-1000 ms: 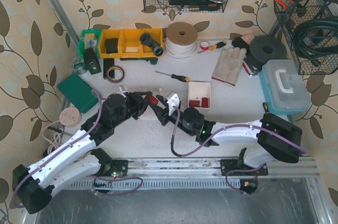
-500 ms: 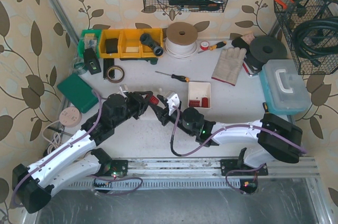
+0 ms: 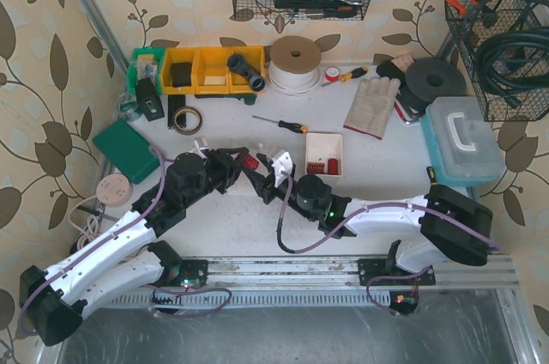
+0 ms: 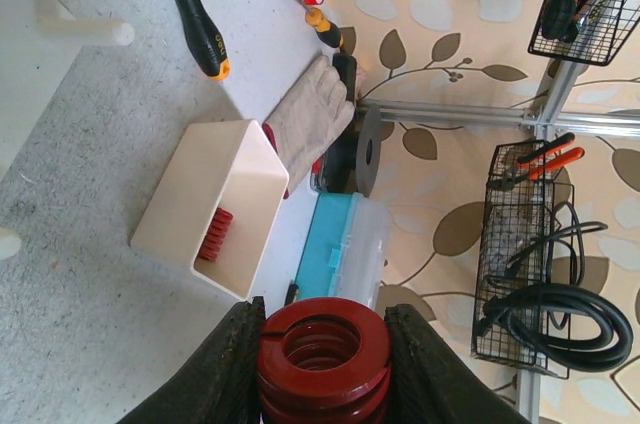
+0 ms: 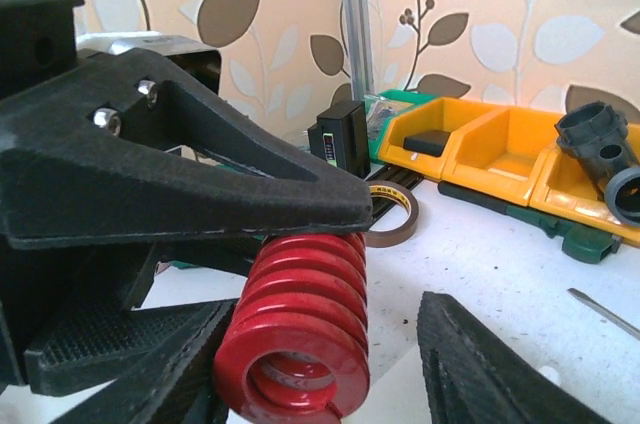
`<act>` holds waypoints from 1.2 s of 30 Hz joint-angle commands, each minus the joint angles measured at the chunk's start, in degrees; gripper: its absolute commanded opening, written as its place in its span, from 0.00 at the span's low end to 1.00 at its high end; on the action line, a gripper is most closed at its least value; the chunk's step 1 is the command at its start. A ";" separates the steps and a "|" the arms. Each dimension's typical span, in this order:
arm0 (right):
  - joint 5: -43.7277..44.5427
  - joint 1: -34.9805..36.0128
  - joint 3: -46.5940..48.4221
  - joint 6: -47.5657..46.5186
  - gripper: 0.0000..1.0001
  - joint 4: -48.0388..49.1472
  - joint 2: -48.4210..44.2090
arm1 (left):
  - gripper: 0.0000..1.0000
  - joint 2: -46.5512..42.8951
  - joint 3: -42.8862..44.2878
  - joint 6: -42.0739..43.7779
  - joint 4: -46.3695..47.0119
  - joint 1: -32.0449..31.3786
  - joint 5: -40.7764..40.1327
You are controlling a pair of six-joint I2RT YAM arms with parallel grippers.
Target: Install the large spring
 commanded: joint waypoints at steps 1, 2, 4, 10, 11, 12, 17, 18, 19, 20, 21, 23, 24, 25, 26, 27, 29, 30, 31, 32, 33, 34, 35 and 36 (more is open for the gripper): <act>0.79 0.01 1.37 0.63 0.52 0.13 -1.48 | 0.00 -1.09 1.73 -0.91 4.15 -0.62 -0.82; 0.58 0.00 1.28 0.54 0.52 0.37 -1.54 | 0.00 -1.14 1.68 -0.88 4.13 -0.62 -0.93; -0.05 -0.04 1.19 0.48 0.52 0.73 -1.67 | 0.00 -1.18 1.56 -0.88 4.05 -0.62 -1.01; -0.35 0.02 0.59 0.62 0.52 2.12 -2.32 | 0.00 -1.12 1.34 -0.91 4.11 -0.70 -1.00; -0.58 0.02 0.65 0.63 0.52 2.12 -2.26 | 0.00 -1.05 1.35 -0.90 4.13 -0.71 -1.00; -0.69 -0.04 0.73 0.61 0.52 2.14 -2.19 | 0.00 -0.98 1.34 -0.91 4.13 -0.71 -0.91; -0.82 -0.05 1.02 0.73 0.49 2.07 -1.84 | 0.00 -0.72 1.55 -0.97 4.57 -0.71 -0.69; -0.84 -0.01 1.13 0.76 0.49 1.95 -1.80 | 0.00 -0.66 1.58 -0.99 4.64 -0.78 -0.70; -0.92 -0.04 1.24 0.86 0.48 1.75 -1.68 | 0.00 -0.65 1.54 -1.01 4.77 -0.79 -0.68; -0.92 -0.01 1.33 0.91 0.48 1.56 -1.52 | 0.00 -0.58 1.59 -1.07 4.94 -0.80 -0.66; -1.06 -0.02 1.36 0.93 0.47 1.60 -1.39 | 0.00 -0.50 1.60 -1.09 5.19 -0.80 -0.56; -1.23 0.00 1.44 1.02 0.45 1.65 -1.36 | 0.00 -0.18 1.72 -1.18 5.42 -0.88 -0.40; -1.24 0.02 1.51 1.05 0.44 1.69 -1.36 | 0.00 -0.13 1.79 -1.16 5.52 -0.96 -0.33; -1.19 0.01 1.53 1.01 0.42 1.65 -1.36 | 0.00 -0.15 1.79 -1.14 5.61 -0.97 -0.37; -1.31 -0.06 1.46 1.01 0.39 1.70 -1.36 | 0.00 -0.19 1.74 -1.18 5.70 -1.04 -0.34; -1.42 0.00 1.50 1.02 0.35 1.66 -1.36 | 0.00 -0.18 1.76 -1.21 5.75 -1.06 -0.36; -1.49 -0.04 1.53 0.97 0.27 1.31 -1.58 | 0.00 -0.05 1.67 -1.16 5.76 -1.06 -0.31; -1.50 0.02 1.60 0.93 0.23 0.99 -1.76 | 0.00 -0.04 1.60 -1.14 5.80 -1.10 -0.35; -1.44 0.00 1.81 0.85 0.19 0.34 -1.98 | 0.00 0.03 1.56 -1.15 5.80 -1.14 -0.26; -1.39 0.02 1.94 0.73 0.15 -0.23 -2.16 | 0.00 0.05 1.35 -1.28 5.76 -1.15 -0.23; -1.34 0.01 2.07 0.66 0.12 -0.78 -2.35 | 0.00 -0.07 1.22 -1.33 5.72 -1.15 -0.23; -1.21 -0.02 2.22 0.60 0.08 -1.23 -2.59 | 0.00 -0.11 0.98 -1.47 5.67 -1.22 -0.30; -1.09 -0.03 2.23 0.60 0.05 -1.61 -2.77 | 0.00 -0.19 0.86 -1.50 5.59 -1.23 -0.35; -0.97 -0.05 2.34 0.58 0.02 -2.14 -2.95 | 0.00 -0.32 0.75 -1.53 5.37 -1.30 -0.36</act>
